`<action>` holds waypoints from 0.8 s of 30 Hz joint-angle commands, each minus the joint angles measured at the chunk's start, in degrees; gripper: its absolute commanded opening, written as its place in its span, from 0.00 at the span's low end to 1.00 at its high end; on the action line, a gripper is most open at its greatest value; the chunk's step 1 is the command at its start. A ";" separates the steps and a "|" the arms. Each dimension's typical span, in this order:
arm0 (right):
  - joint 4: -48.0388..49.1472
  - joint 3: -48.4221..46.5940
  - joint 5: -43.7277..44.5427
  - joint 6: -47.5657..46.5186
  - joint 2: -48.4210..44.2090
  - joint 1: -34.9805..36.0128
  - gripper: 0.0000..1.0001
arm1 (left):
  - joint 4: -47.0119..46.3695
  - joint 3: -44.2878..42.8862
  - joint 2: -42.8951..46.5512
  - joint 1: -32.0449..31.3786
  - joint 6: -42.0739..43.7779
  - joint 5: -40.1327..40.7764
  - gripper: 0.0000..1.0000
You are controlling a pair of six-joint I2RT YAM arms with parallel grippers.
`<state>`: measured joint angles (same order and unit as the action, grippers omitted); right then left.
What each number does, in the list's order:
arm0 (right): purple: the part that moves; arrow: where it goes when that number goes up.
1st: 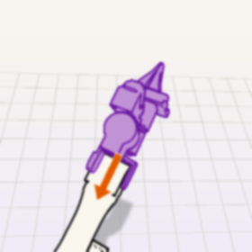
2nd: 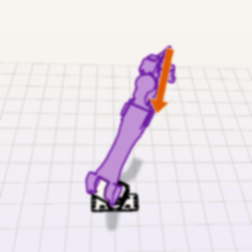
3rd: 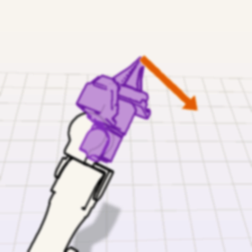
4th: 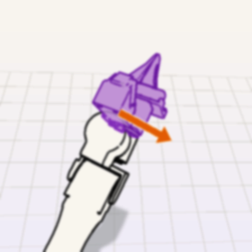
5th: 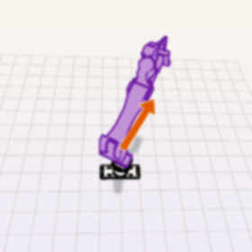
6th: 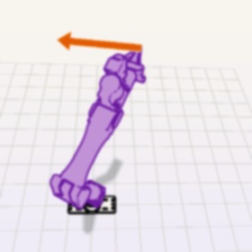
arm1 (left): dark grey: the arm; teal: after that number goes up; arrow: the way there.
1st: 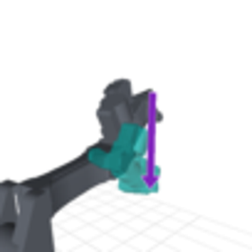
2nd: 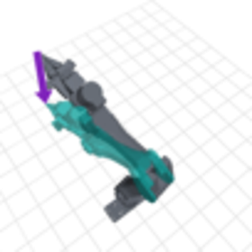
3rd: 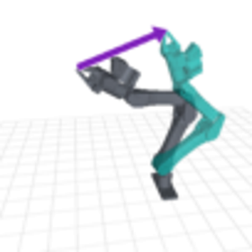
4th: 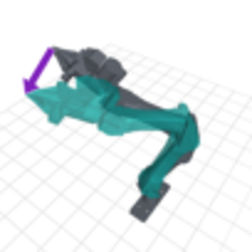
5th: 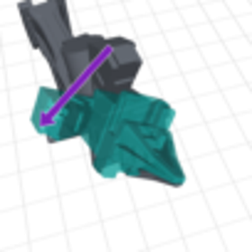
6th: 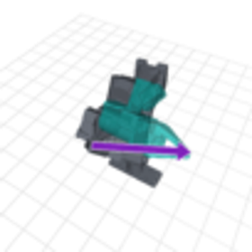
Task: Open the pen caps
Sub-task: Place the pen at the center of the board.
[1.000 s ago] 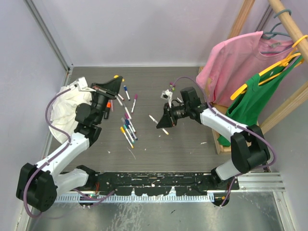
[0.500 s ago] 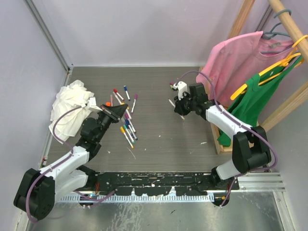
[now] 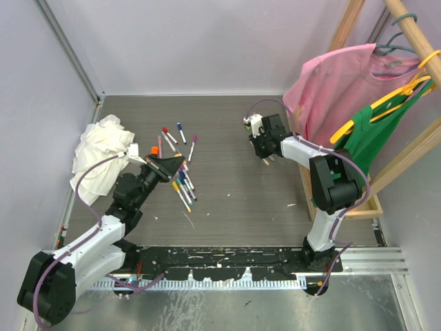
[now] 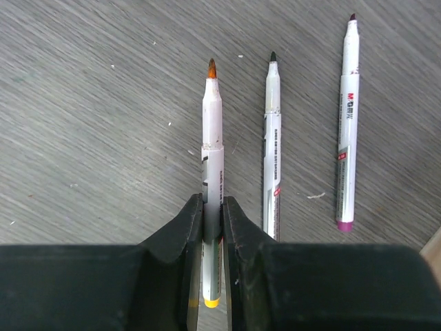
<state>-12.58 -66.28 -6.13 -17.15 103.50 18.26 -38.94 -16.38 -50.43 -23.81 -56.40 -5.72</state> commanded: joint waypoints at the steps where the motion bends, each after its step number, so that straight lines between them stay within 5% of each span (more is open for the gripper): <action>1: -2.25 -5.28 0.70 -1.68 2.47 -0.47 0.13 | -0.57 0.44 0.74 0.23 -0.22 -2.58 0.00; 24: -7.99 -9.24 -1.86 -1.01 6.93 -2.17 0.32 | -1.03 2.71 0.22 0.26 -2.02 -5.59 0.03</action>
<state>-19.92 -73.06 -6.72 -18.11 111.15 16.29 -37.78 -13.67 -50.43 -23.81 -57.91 -10.13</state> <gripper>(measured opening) 0.312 0.056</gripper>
